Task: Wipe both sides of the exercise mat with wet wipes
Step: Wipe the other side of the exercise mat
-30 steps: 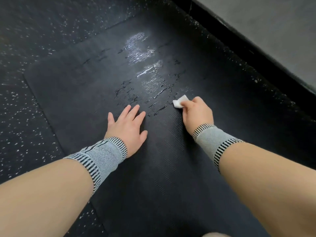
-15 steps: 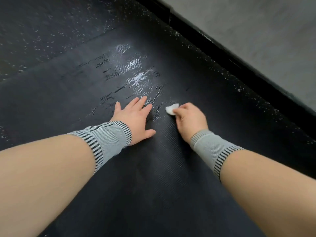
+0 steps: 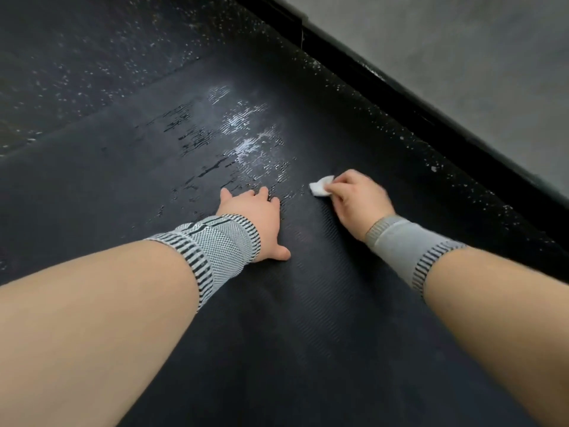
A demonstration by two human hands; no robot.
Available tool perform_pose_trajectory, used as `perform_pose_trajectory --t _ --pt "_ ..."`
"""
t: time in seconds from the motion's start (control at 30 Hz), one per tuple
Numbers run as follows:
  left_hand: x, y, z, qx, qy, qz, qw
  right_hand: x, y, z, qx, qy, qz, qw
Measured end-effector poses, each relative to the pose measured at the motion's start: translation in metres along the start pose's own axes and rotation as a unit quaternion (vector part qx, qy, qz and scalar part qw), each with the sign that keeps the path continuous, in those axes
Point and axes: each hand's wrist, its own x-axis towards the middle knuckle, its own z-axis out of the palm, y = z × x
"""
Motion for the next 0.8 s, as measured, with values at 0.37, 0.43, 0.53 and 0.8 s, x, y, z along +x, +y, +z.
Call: perform_pose_trajectory --t 0.37,0.43,0.53,0.8 --pt "0.027 -0.004 -0.031 -0.057 0.066 -0.024 0.996 0.009 0.040 -0.004 0.026 0.015 0.136 0.990" --pt "0.040 0.000 -0.040 -0.065 0.032 -0.027 0.997 0.020 0.067 -0.016 0.041 0.048 0.268 0.961" --pt "0.053 0.006 -0.043 -0.052 -0.013 -0.024 0.998 0.031 0.076 -0.024 -0.005 0.062 0.352 0.934" --pt "0.064 0.015 -0.054 -0.005 -0.077 -0.031 0.997 0.050 0.077 -0.021 0.028 0.019 0.252 0.967"
